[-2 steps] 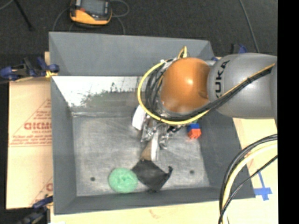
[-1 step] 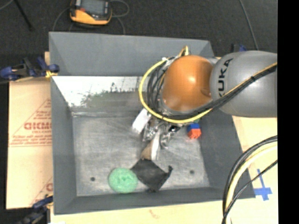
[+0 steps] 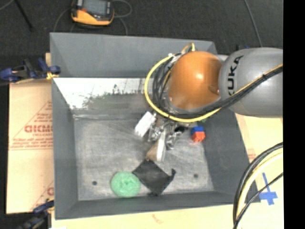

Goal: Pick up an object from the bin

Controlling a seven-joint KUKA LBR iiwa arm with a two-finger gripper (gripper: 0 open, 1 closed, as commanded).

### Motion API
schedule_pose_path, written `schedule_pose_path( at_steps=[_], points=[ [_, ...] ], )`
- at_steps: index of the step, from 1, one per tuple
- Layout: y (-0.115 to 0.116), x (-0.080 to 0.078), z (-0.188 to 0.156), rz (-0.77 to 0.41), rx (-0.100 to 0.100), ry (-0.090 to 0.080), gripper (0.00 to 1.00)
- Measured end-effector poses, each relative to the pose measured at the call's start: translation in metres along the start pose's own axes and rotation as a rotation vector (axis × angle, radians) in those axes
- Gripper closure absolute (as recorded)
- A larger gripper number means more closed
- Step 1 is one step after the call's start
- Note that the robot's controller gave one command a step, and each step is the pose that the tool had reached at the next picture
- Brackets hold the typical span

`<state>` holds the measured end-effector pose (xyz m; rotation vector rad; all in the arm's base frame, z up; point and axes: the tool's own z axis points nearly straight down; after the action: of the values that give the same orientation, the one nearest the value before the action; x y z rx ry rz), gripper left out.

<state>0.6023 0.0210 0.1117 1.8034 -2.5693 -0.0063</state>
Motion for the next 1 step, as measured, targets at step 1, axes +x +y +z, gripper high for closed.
schedule_pose_path(
  at_steps=[1],
  points=[
    [-0.0011,-0.0002,-0.0216,0.0,0.005,-0.001,1.0]
  ],
)
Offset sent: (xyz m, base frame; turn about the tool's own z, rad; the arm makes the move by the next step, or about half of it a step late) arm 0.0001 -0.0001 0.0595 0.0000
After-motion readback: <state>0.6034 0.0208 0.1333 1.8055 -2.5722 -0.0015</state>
